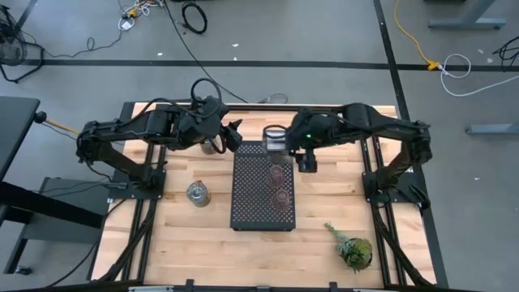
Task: Pick & Place candle stick holders
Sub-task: Put the top silver scented candle on the shelf
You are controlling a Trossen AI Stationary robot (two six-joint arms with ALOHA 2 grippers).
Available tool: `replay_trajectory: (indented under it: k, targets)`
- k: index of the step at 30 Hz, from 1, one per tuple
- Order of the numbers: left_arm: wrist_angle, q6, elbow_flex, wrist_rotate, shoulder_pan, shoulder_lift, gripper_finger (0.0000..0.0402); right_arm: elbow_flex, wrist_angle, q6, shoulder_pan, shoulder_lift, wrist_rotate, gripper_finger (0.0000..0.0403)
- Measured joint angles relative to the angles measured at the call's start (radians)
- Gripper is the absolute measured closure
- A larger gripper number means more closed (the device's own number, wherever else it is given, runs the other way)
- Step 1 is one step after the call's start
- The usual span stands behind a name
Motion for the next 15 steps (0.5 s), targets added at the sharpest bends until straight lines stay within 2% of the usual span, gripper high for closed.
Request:
replay_trajectory:
  k: [8,15]
  targets:
    - [-0.042,0.0,0.0,0.02,0.0,0.0,0.0164,0.21,0.008,0.0,0.003,0.101,0.004,0.0094]
    - [-0.135,0.0,0.0,0.021,0.0,0.0,0.0164,0.217,-0.016,-0.087,0.022,0.16,0.167,0.0094]
